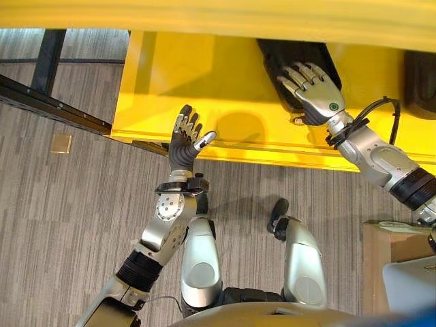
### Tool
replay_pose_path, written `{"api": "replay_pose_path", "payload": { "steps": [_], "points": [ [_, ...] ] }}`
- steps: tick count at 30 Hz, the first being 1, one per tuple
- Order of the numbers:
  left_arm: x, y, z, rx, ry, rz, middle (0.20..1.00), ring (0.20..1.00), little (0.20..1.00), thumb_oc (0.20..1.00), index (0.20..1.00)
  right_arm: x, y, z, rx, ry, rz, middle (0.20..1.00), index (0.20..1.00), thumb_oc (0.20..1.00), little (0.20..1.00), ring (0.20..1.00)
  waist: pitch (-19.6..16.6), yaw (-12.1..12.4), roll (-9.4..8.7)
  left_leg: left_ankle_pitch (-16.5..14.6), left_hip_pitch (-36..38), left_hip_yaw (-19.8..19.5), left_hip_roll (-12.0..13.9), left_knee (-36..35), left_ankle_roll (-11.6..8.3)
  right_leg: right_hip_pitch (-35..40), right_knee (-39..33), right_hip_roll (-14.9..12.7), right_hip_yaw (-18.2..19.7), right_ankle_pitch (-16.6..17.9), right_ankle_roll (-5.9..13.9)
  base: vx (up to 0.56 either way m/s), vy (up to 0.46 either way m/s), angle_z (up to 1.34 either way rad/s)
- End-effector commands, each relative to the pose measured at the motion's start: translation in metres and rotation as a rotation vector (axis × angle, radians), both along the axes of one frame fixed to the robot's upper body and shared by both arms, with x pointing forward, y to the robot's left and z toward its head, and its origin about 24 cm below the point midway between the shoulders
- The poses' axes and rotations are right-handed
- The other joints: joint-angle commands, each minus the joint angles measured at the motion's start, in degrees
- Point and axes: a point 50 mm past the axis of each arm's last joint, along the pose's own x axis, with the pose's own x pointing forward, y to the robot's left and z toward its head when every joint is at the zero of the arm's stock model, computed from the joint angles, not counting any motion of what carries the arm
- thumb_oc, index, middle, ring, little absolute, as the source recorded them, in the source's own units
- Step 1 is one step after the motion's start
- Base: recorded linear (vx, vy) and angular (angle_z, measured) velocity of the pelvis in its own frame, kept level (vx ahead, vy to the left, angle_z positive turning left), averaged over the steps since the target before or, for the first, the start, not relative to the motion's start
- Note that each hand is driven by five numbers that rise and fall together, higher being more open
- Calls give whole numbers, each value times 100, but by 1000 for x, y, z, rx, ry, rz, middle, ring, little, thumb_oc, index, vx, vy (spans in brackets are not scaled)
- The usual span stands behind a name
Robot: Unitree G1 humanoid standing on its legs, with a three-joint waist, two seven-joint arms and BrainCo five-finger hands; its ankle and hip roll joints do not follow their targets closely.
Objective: Move parts from the plastic box to the shelf.
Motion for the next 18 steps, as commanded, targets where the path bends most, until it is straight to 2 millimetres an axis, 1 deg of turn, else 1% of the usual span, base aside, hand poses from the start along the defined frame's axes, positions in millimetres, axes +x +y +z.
{"api": "replay_pose_path", "payload": {
  "steps": [1,2,6,7,8,9,10,11,12,18],
  "points": [
    [-6,10,22,-29,-139,15,1000,1000,1000,1000,1000,2,-7,24,41,-11,5,1000,1000,1000,1000,1000,-129,-11,-137,194,-153,409,-233,79,314,277,369,197,131,-434,143,-32,-20,-1],
    [-6,12,25,-26,-150,28,1000,1000,1000,1000,1000,0,-8,18,77,18,7,1000,1000,1000,1000,1000,-129,-35,-175,186,-164,432,-205,97,306,273,379,195,126,-434,153,0,0,0],
    [-6,13,28,-15,-154,40,1000,1000,1000,1000,1000,-3,-9,13,78,33,-1,1000,1000,1000,1000,1000,-129,-64,-214,149,-182,445,-191,149,304,267,400,192,134,-439,164,14,-7,0],
    [-4,14,29,-8,-150,45,1000,1000,1000,1000,1000,-3,-15,5,74,67,-41,1000,1000,1000,1000,1000,-133,-92,-261,10,-134,426,-203,219,257,325,439,189,195,-543,229,0,0,0],
    [-4,14,30,-6,-153,45,1000,1000,1000,1000,1000,-3,-16,4,73,68,-45,1000,1000,1000,1000,1000,-129,-87,-256,119,-188,469,-179,195,307,280,400,201,151,-441,172,-6,-31,-1],
    [-3,14,31,-3,-153,43,1000,1000,1000,1000,1000,-2,-19,2,90,81,-64,1000,1000,1000,1000,1000,-129,-93,-268,113,-187,484,-173,204,311,282,400,211,155,-443,170,0,0,0],
    [-3,14,30,-3,-150,42,1000,1000,1000,1000,1000,-1,-20,1,96,87,-74,1000,1000,1000,1000,1000,-133,-101,-284,2,-132,447,-194,234,260,334,431,208,203,-542,226,62,-14,-4],
    [-3,13,30,-2,-151,41,1000,1000,1000,1000,1000,0,-22,0,92,85,-92,1000,1000,1000,1000,1000,-133,-103,-289,4,-127,449,-194,230,258,340,422,215,203,-538,226,2,-21,-7],
    [-2,13,31,4,-152,35,1000,1000,1000,1000,1000,4,-30,-2,98,80,-134,1000,1000,1000,1000,1000,-129,-86,-274,117,-215,456,-171,231,302,293,376,250,165,-427,161,-60,-19,-5],
    [0,10,30,5,-149,32,1000,1000,1000,1000,1000,11,-39,2,106,-5,-210,1000,1000,1000,1000,1000,-129,-66,-240,105,-274,418,-187,269,306,252,430,259,160,-451,150,-10,-4,0]
  ]
}}
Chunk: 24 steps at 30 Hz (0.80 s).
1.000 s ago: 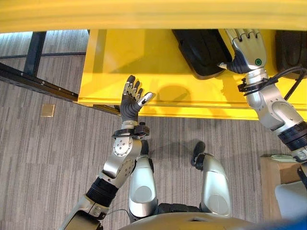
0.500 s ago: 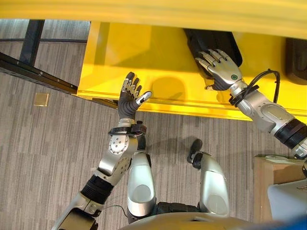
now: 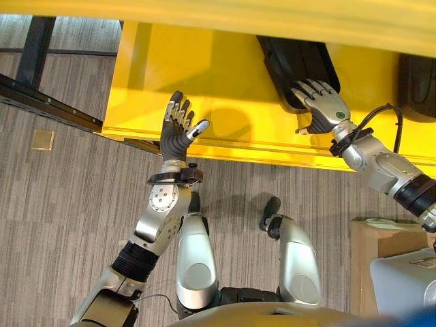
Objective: Move parts from the plastic box to the shelf.
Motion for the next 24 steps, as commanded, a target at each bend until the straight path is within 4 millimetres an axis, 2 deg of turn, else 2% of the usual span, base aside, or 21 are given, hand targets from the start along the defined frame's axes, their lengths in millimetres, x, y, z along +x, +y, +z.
{"api": "replay_pose_path", "payload": {
  "steps": [1,6,7,8,9,10,12,13,14,16,17,24],
  "points": [
    [-8,2,13,-7,-87,1,1000,1000,1000,1000,1000,8,-14,20,-7,-107,-96,1000,1000,1000,1000,1000,-176,-50,84,350,-125,411,-236,-162,340,214,460,240,108,-505,94,0,0,0],
    [-6,1,11,-12,-83,-12,1000,1000,1000,1000,1000,16,-24,18,-69,-48,-196,1000,1000,1000,1000,1000,-176,-20,121,351,-114,395,-256,-178,334,219,475,230,105,-527,93,13,-1,0],
    [-5,0,11,-12,-78,-20,1000,1000,1000,1000,1000,19,-27,14,-69,-16,-224,1000,1000,1000,1000,1000,-179,-4,113,245,-44,359,-275,-159,279,279,512,216,143,-632,148,69,-13,0],
    [-5,0,11,-10,-79,-25,1000,1000,1000,1000,1000,21,-30,12,-69,6,-254,746,746,746,746,746,-179,9,115,259,-37,355,-277,-179,271,288,493,219,136,-625,149,73,-21,0],
    [-4,-1,11,-8,-79,-31,1000,1000,1000,1000,1000,22,-33,10,-68,26,-271,533,533,533,533,533,-179,26,120,267,-34,349,-278,-190,270,295,484,220,131,-623,147,0,0,0],
    [-4,-2,11,-7,-79,-37,1000,1000,1000,1000,1000,24,-34,8,-70,48,-276,200,200,200,200,200,-179,47,127,274,-25,348,-279,-205,271,304,472,218,126,-620,145,0,0,0],
    [-3,-3,10,-4,-77,-45,1000,1000,1000,1000,1000,27,-34,7,-88,83,-283,200,200,200,200,200,-179,74,132,285,-17,344,-273,-220,261,316,461,210,101,-611,149,-24,-18,0],
    [-2,-3,11,2,-80,-53,1000,1000,1000,1000,1000,30,-36,7,-106,96,-287,200,200,200,200,200,-176,115,150,409,-60,370,-254,-265,308,278,432,215,36,-510,91,12,-31,1],
    [-2,-2,11,2,-77,-54,1000,1000,1000,1000,1000,30,-35,7,-115,102,-286,200,200,200,200,200,-180,117,138,296,-6,332,-275,-232,258,326,474,202,77,-613,147,13,-30,1],
    [-2,-2,10,2,-71,-62,1000,1000,1000,1000,1000,32,-35,7,-161,119,-273,200,200,200,200,200,-181,157,162,408,-42,363,-251,-257,302,291,465,195,8,-518,91,0,0,0],
    [-2,-2,9,2,-69,-62,1000,1000,1000,1000,1000,33,-34,7,-169,124,-271,200,200,200,200,200,-183,154,149,297,12,327,-272,-228,252,338,504,183,51,-620,147,0,0,0],
    [-2,0,6,-25,-64,-71,1000,1000,1000,1000,1000,35,-28,1,-223,192,-223,200,200,200,200,200,-213,206,191,287,78,323,-290,-226,237,393,516,162,43,-649,144,19,9,3]
  ]
}}
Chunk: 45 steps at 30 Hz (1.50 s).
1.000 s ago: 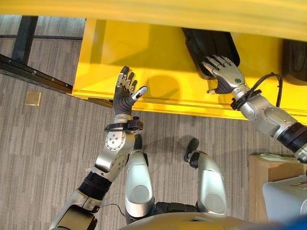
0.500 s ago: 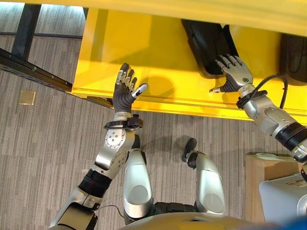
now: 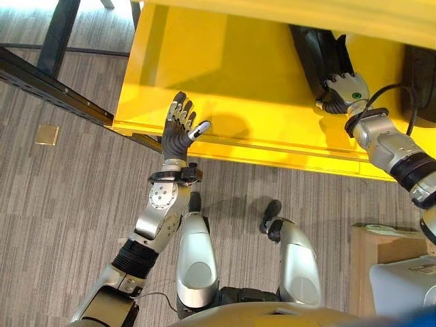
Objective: Move parts from the plastic box to the shelf.
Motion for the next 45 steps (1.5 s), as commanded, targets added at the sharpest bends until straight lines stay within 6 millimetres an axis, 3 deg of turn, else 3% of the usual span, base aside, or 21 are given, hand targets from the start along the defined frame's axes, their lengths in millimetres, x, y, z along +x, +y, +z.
{"api": "replay_pose_path", "payload": {
  "steps": [1,12,18,24,30,45],
  "points": [
    [-7,-3,10,-29,-86,-45,1000,1000,1000,1000,1000,0,-4,-22,-43,154,-5,200,200,200,200,200,-180,34,122,225,11,343,-195,-136,204,310,598,244,64,-728,121,32,23,1],
    [-9,1,10,-45,-77,-36,1000,1000,1000,1000,1000,-7,35,-11,-16,112,208,200,200,200,200,200,-224,-12,143,312,-14,403,-165,-150,256,263,598,244,40,-644,74,-12,4,0],
    [-12,0,11,-66,-93,-37,1000,1000,1000,1000,1000,-13,55,-18,24,140,235,200,200,200,200,200,-222,-60,167,297,16,434,-189,-160,264,261,613,241,79,-667,76,15,35,-2],
    [-10,-6,13,-74,-92,-50,1000,1000,1000,1000,1000,-8,61,-17,32,85,213,200,200,200,200,200,-206,-34,227,256,-18,401,-213,-77,286,230,700,204,91,-687,66,0,0,0],
    [-9,-9,11,-81,-84,-63,1000,1000,1000,1000,1000,-1,58,-11,-5,40,151,200,200,200,200,200,-211,3,276,233,-34,386,-231,-40,287,228,732,179,73,-694,68,5,2,0],
    [-5,-12,7,-85,-74,-92,1000,1000,1000,1000,1000,10,6,-15,-270,54,-76,200,200,200,200,200,-225,82,293,267,-47,364,-202,-77,291,215,797,139,6,-715,76,6,-5,2]
  ]
}}
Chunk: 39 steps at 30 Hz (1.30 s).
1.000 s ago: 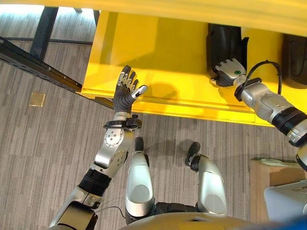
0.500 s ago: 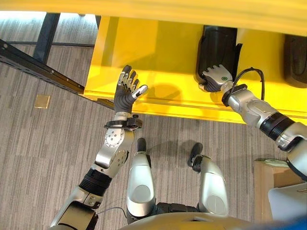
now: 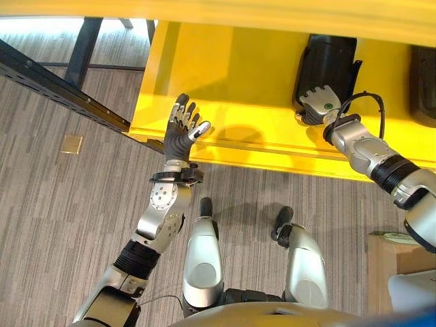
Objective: Move parts from the plastic box to the shelf.
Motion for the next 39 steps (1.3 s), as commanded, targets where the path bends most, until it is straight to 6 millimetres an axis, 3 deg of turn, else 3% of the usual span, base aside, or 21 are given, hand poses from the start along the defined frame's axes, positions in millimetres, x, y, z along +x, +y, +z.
{"api": "replay_pose_path", "payload": {
  "steps": [1,6,7,10,12,24,32,36,39],
  "points": [
    [-5,-8,10,-47,-83,-45,1000,1000,1000,1000,1000,6,-29,9,-171,-34,-116,200,200,200,200,200,-17,85,-76,270,-66,353,-150,-96,269,197,768,201,-9,-740,65,0,0,0],
    [-5,-6,8,-37,-82,-54,1000,1000,1000,1000,1000,4,-43,5,-262,-29,-123,200,200,200,200,200,-8,100,-92,300,-73,356,-126,-117,261,190,783,207,-41,-748,58,10,-19,1],
    [-5,-6,7,-37,-80,-54,1000,1000,1000,1000,1000,3,-45,4,-270,-25,-122,200,200,200,200,200,-11,94,-108,192,-25,317,-146,-85,211,233,819,202,8,-850,115,59,-23,1],
    [-4,-5,5,-39,-81,-58,1000,1000,1000,1000,1000,2,-49,2,-336,-14,-92,200,200,200,200,200,-1,93,-95,317,-77,360,-117,-126,258,173,800,219,-43,-761,46,-23,-2,1],
    [-5,-5,4,-40,-79,-58,1000,1000,1000,1000,1000,0,-51,-3,-365,-10,-67,200,200,200,200,200,-2,77,-108,209,-22,331,-142,-99,209,208,852,203,11,-874,106,62,-1,3],
    [-7,0,1,-46,-76,-58,1000,1000,1000,1000,1000,-11,-44,-21,-546,-17,119,200,200,200,200,200,27,53,-88,218,-27,363,-135,-88,217,174,892,189,20,-891,94,0,0,0],
    [-7,3,0,-48,-74,-53,1000,1000,1000,1000,1000,-12,-36,-21,-524,-42,151,200,200,200,200,200,39,66,-93,218,-73,363,-137,-67,217,146,922,182,4,-905,90,0,0,0],
    [-8,2,0,-46,-78,-57,1000,1000,1000,1000,1000,-9,-38,-20,-417,-28,75,200,200,200,200,200,53,71,-90,228,-85,358,-143,-85,219,129,918,185,9,-897,97,0,0,0],
    [-8,2,1,-50,-82,-55,1000,1000,1000,1000,1000,-6,-43,-16,-234,-3,-20,200,200,200,200,200,63,68,-78,222,-88,354,-150,-84,222,131,915,181,14,-897,98,0,0,0]
  ]
}}
